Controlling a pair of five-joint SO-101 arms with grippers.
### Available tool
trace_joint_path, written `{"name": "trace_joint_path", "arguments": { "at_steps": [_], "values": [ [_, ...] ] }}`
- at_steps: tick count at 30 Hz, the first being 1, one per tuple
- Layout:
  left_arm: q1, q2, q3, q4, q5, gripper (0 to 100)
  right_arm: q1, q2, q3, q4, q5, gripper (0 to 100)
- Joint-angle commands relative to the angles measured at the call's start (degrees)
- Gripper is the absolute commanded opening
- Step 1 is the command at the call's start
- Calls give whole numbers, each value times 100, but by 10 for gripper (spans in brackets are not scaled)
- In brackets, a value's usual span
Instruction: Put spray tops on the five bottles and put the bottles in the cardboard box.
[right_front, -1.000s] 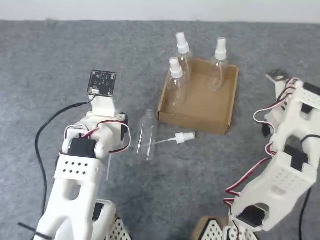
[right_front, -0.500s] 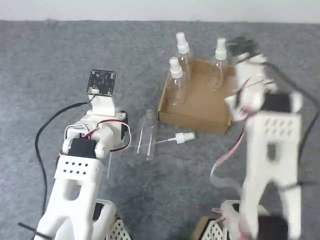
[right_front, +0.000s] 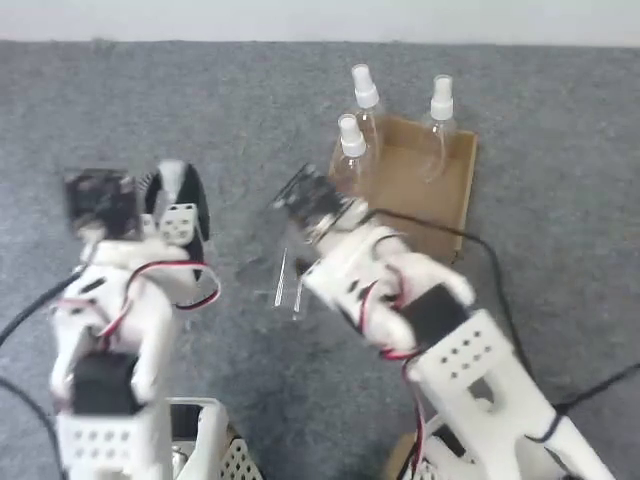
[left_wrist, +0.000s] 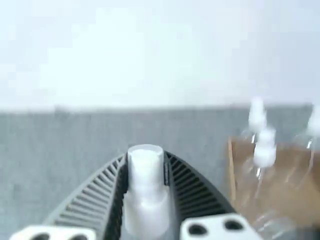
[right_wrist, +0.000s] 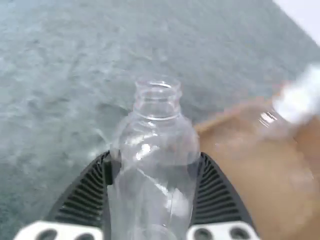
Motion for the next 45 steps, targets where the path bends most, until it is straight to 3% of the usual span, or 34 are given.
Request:
{"name": "trace_joint_path", "arguments": {
  "at_steps": [1, 12, 18, 30, 36, 45],
  "values": [
    [-9, -97, -1270, 325, 62, 10, -611, 31, 730, -1138, -70, 7],
    [53, -62, -1780, 343, 2031, 10, -884, -1033, 2690, -3477, -114, 7],
    [730, -53, -1727, 88, 2040, 10, -910, -1675, 3332, -3820, -123, 7],
    [695, -44, -312, -1275, 1943, 10, -919, -1947, 3552, -3864, -123, 7],
    [1046, -105, 312, -1266, 1943, 10, -910, -1947, 3560, -3864, -132, 7],
    [1433, -105, 681, -519, 1670, 10, -892, -1965, 3560, -3864, -721, 7]
  ]
}}
